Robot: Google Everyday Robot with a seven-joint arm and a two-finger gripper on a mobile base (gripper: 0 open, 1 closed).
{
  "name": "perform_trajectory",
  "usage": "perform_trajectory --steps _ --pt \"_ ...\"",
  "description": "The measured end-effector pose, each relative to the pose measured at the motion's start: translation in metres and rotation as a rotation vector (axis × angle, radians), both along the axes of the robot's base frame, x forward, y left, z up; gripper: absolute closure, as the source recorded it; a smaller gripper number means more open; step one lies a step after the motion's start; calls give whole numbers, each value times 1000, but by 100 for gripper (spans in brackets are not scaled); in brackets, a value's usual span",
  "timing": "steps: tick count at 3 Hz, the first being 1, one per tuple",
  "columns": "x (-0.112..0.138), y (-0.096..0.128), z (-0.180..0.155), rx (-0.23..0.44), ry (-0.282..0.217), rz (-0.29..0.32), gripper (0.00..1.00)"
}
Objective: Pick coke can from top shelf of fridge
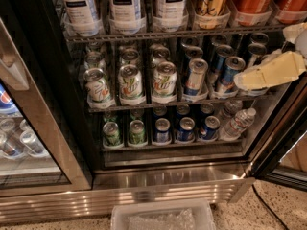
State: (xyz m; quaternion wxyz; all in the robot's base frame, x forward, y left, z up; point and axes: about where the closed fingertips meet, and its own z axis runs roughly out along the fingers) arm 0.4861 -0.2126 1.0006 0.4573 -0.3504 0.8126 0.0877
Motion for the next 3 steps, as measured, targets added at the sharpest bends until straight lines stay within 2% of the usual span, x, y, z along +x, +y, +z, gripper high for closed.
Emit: perform_trajectory --steps 2,3 --pt "-1 4 2 25 -12 12 0" --pt "1 28 11 71 -63 1 0"
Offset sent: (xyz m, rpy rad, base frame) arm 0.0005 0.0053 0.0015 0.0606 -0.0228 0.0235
